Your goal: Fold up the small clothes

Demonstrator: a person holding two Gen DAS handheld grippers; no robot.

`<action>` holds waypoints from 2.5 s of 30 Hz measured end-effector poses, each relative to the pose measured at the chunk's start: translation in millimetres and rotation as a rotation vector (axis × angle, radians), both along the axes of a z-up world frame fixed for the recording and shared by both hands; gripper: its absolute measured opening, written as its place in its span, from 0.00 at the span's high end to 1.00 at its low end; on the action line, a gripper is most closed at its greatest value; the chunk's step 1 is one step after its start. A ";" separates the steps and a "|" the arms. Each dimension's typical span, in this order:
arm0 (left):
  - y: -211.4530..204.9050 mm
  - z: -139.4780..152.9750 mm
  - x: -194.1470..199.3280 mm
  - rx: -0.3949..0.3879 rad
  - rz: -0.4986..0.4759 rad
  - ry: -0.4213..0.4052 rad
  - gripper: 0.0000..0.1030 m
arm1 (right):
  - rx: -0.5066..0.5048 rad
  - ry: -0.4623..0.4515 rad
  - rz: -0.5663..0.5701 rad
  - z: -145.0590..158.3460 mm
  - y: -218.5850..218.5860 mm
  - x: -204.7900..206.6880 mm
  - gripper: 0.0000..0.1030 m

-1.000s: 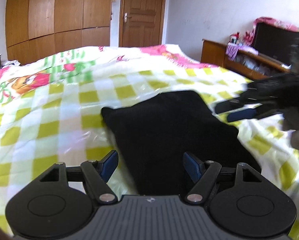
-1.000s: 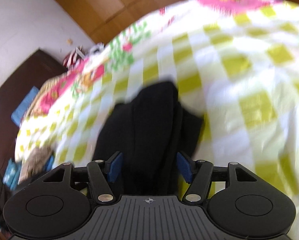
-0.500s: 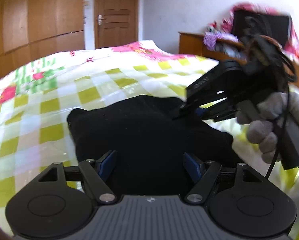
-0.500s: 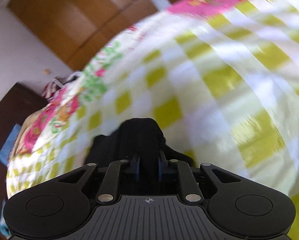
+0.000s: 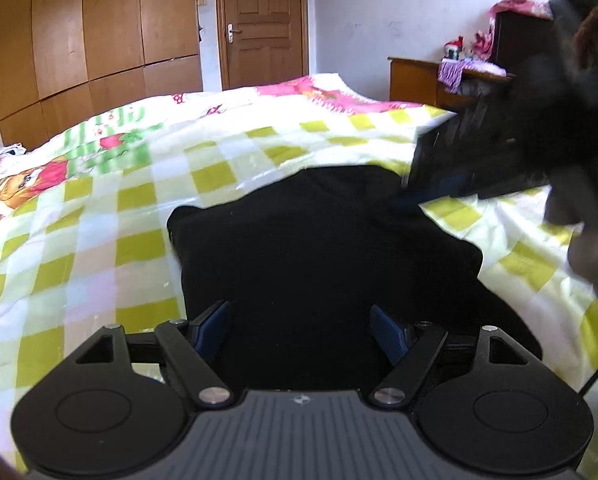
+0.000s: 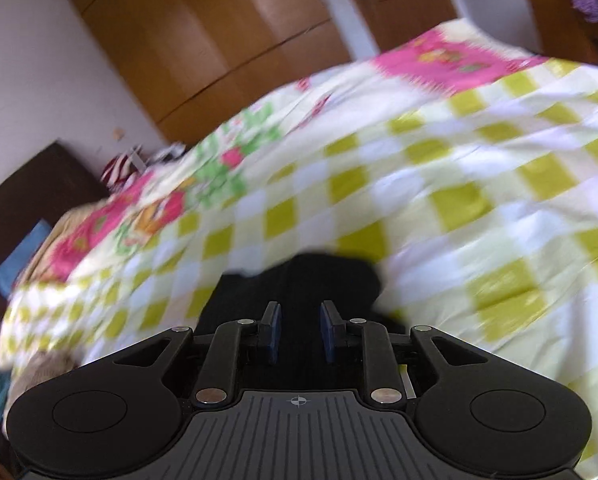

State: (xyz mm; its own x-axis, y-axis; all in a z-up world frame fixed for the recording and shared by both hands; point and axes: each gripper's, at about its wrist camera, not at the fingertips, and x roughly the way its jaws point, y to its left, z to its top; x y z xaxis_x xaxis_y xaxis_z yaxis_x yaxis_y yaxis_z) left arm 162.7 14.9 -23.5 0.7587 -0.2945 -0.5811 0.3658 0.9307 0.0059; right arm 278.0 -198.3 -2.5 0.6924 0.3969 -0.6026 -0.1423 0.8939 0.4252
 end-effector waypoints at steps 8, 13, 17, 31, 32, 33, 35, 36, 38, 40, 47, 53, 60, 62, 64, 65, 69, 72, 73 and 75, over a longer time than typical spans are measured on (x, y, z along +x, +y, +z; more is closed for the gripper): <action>9.7 15.3 -9.9 -0.030 0.051 0.045 0.14 | -0.011 0.032 -0.029 -5.4 -8.7 1.0 0.78; 19.6 3.4 -19.6 -0.069 0.123 0.178 0.14 | -0.040 0.041 0.001 -2.0 -8.1 -41.5 0.78; 26.6 -2.9 -21.6 -0.131 0.197 0.269 0.14 | -0.150 0.074 0.005 -15.8 6.2 -55.3 0.76; 9.9 32.0 -75.1 -0.014 0.261 0.135 0.11 | -0.126 0.036 0.043 4.4 15.9 -143.5 0.73; 10.4 32.4 -78.9 -0.008 0.267 0.130 0.11 | -0.130 0.036 0.040 3.6 16.5 -146.5 0.73; 10.8 32.7 -81.7 -0.007 0.270 0.127 0.10 | -0.135 0.036 0.035 3.0 17.5 -149.2 0.73; 12.3 32.5 -86.6 -0.011 0.279 0.125 0.07 | -0.139 0.039 0.034 2.5 19.1 -153.5 0.73; 12.6 32.6 -88.5 -0.009 0.285 0.121 0.06 | -0.140 0.038 0.033 2.5 19.7 -155.9 0.73; 12.1 32.8 -92.5 0.004 0.300 0.105 0.04 | -0.151 0.032 0.035 2.9 21.9 -160.9 0.73; 10.4 33.0 -97.3 0.028 0.312 0.083 0.00 | -0.171 0.021 0.034 2.6 24.8 -166.0 0.71; 9.6 33.3 -110.1 0.059 0.337 0.040 0.00 | -0.176 0.022 0.035 0.1 27.4 -175.8 0.70; 14.4 27.4 -113.0 0.042 0.352 0.070 0.00 | -0.183 0.025 0.040 -3.4 30.2 -179.7 0.70; 21.3 14.6 -116.3 0.003 0.363 0.131 0.00 | -0.208 0.023 0.033 -8.6 33.4 -184.5 0.70; 22.7 12.4 -116.3 -0.004 0.370 0.142 0.00 | -0.218 0.024 0.037 -9.8 34.5 -186.2 0.70; 23.9 10.2 -116.0 -0.011 0.375 0.156 0.00 | -0.229 0.027 0.044 -11.4 36.6 -188.2 0.70; 24.1 9.3 -116.0 -0.014 0.374 0.164 0.00 | -0.232 0.029 0.046 -12.4 37.4 -189.1 0.69; 21.5 6.2 -118.1 -0.006 0.365 0.178 0.00 | -0.242 0.038 0.052 -16.1 40.1 -190.0 0.65; 20.1 4.8 -119.3 -0.003 0.362 0.188 0.00 | -0.246 0.037 0.057 -17.0 41.3 -191.1 0.65; 19.6 4.6 -119.7 -0.001 0.362 0.192 0.00 | -0.251 0.036 0.056 -17.4 41.7 -191.7 0.65; 19.7 4.3 -119.5 -0.002 0.364 0.199 0.00 | -0.255 0.041 0.052 -18.9 41.2 -191.7 0.65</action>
State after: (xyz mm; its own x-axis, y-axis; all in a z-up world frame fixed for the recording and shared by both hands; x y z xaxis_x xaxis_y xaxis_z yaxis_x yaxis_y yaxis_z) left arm 43.2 34.6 -19.1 0.6862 -0.0288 -0.7269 0.0066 0.9994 -0.0333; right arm 86.3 -157.1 -21.4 0.6481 0.2629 -0.7148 -0.1786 0.9648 0.1930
